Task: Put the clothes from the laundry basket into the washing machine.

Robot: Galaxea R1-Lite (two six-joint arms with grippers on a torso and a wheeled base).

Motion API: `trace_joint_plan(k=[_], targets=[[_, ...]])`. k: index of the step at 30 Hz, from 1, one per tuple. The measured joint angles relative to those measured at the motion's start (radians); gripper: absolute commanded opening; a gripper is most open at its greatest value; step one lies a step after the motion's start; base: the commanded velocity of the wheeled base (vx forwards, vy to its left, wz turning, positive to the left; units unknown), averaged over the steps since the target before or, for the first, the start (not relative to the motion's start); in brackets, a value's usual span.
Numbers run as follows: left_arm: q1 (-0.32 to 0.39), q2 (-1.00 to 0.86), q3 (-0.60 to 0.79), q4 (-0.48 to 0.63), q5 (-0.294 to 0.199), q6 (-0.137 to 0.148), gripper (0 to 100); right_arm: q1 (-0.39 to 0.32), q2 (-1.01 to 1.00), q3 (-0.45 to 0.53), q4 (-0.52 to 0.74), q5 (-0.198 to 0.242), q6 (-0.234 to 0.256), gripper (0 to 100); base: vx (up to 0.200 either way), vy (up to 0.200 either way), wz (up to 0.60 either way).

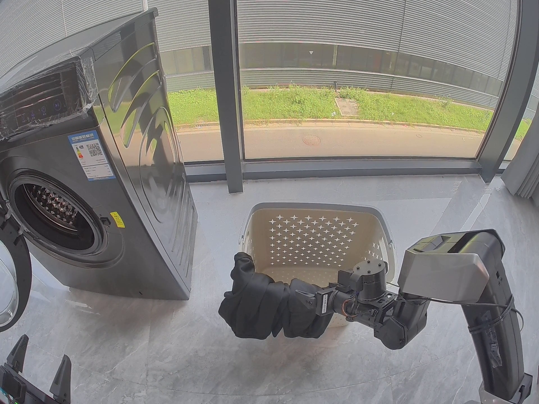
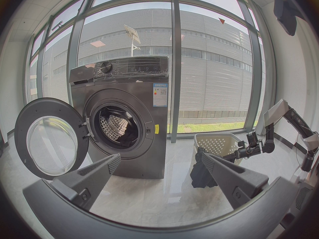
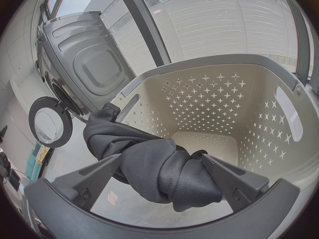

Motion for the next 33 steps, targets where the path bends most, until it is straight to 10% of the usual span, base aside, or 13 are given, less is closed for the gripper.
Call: trace_joint_plan(k=[6, 7, 33], targets=[[0.000, 0.000, 0.000, 0.000, 0.000, 0.000, 100, -0.003, 0.016, -0.009, -0.002, 0.000, -0.016, 100, 0.000, 0.000, 0.00], [0.000, 0.000, 0.000, 0.000, 0.000, 0.000, 100, -0.003, 0.018, -0.011, -0.003, 0.000, -0.016, 0, 0.000, 0.000, 0.00], [0.000, 0.000, 0.000, 0.000, 0.001, -0.002, 100, -0.011, 0.011, 0.019, -0.117, 0.002, -0.017, 0, 0.000, 0.000, 0.00]])
